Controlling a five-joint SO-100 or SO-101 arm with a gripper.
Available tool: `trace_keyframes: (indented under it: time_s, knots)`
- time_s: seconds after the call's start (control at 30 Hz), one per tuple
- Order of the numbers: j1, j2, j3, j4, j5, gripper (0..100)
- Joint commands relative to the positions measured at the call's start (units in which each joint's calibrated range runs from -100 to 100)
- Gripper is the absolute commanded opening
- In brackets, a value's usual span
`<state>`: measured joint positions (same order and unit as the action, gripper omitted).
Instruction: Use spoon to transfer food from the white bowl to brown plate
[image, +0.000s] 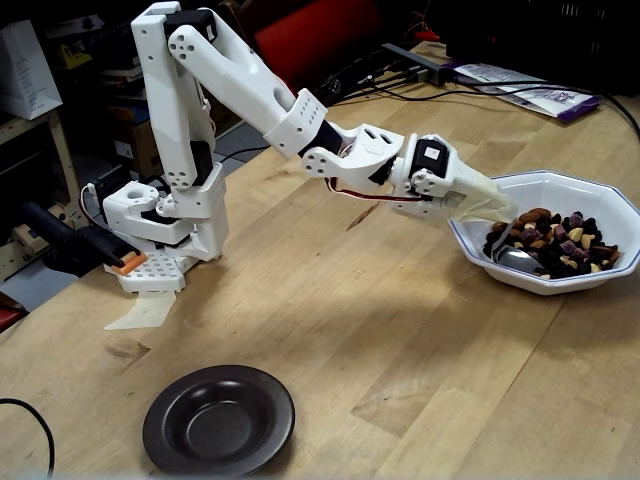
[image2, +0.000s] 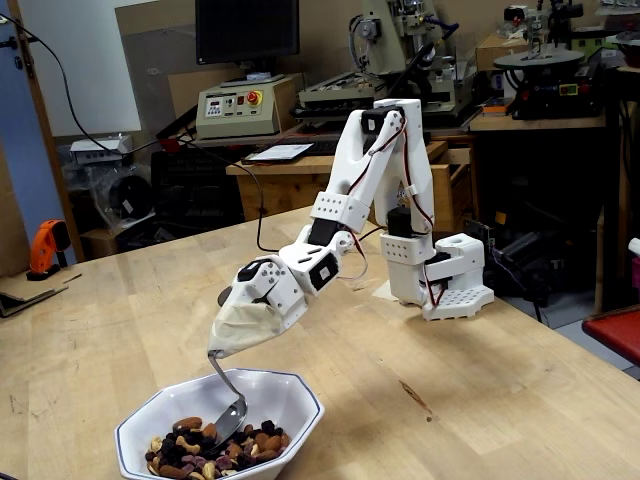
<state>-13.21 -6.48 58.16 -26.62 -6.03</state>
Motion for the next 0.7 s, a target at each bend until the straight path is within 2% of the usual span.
trace_keyframes:
  time_s: [0.0, 0.67]
  knots:
    - [1.2, -0.4, -4.4, -0.8, 0.2, 4]
    - [1.7, -1.1, -7.3, -1.4, 0.2, 4]
